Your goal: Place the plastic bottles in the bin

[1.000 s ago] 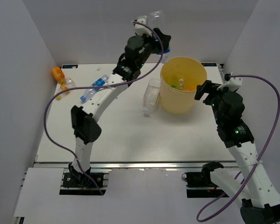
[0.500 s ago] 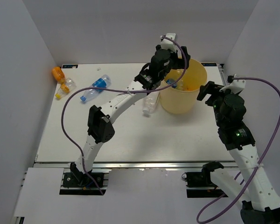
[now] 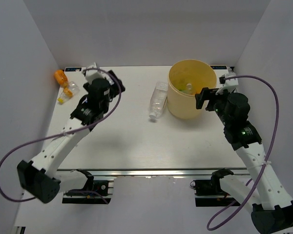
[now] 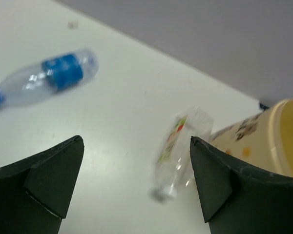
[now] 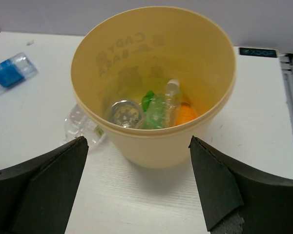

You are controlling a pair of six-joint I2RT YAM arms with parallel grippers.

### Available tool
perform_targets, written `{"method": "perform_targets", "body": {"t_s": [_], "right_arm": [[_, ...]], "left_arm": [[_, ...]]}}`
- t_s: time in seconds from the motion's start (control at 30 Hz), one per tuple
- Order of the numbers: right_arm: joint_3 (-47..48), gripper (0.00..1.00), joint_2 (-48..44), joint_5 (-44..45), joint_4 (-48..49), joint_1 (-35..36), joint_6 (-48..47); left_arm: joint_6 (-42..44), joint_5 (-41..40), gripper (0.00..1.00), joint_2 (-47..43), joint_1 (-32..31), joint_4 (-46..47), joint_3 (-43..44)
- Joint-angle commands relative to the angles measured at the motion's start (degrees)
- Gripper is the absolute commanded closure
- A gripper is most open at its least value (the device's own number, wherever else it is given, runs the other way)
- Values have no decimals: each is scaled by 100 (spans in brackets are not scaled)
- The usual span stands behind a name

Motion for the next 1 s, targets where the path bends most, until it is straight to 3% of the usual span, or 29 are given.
{"method": "perform_targets", "body": {"t_s": [0.0, 0.23, 0.5, 0.73, 0.87, 0.97], "right_arm": [[306, 11, 234, -762, 147, 0, -203], [720, 11, 771, -1431, -399, 324, -9], [1124, 11, 2051, -765, -697, 2398, -423], [1239, 11, 3556, 1580, 187, 3110, 2157], [1484, 10, 4529, 2513, 480, 3146, 2810], [1914, 11, 5110, 2682, 226, 3155, 3215]], "left_arm": [[-756, -164, 2, -747, -92, -531, -1024], [-985, -437, 2, -1346, -56, -1218, -1237], [-871, -446, 2, -1399, -56, -1314, -1140], [-836, -490, 2, -1540, -48, -1323, -1342], [-810, -437, 2, -1619, -39, -1499, -1377], [-792, -647, 2, -1776, -30, -1595, -1483]]}}
